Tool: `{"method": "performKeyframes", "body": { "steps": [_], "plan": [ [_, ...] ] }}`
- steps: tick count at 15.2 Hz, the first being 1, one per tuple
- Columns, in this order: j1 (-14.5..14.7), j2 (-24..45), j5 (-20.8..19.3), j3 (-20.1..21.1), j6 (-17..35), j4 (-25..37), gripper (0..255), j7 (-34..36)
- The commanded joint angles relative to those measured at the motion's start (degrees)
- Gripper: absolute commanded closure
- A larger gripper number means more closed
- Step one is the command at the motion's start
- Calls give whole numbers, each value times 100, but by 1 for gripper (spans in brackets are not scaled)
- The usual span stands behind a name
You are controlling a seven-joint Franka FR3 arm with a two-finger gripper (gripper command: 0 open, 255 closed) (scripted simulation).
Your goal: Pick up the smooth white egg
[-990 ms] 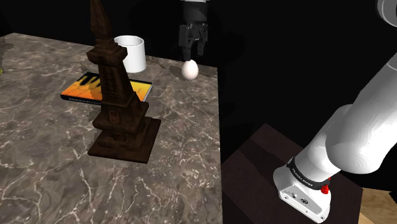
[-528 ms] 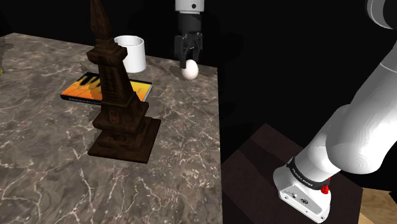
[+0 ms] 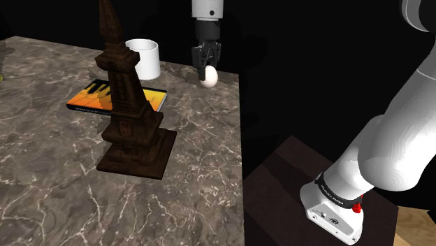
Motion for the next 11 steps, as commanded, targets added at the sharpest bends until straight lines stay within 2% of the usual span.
{"method": "performKeyframes", "body": {
  "steps": [1,5,11],
  "plan": [
    [1,1,1,1,1,-3,255,0],
    [-1,3,0,-1,-6,5,255,-2],
    [-3,-16,0,-1,-461,444,255,36]
  ]
}}
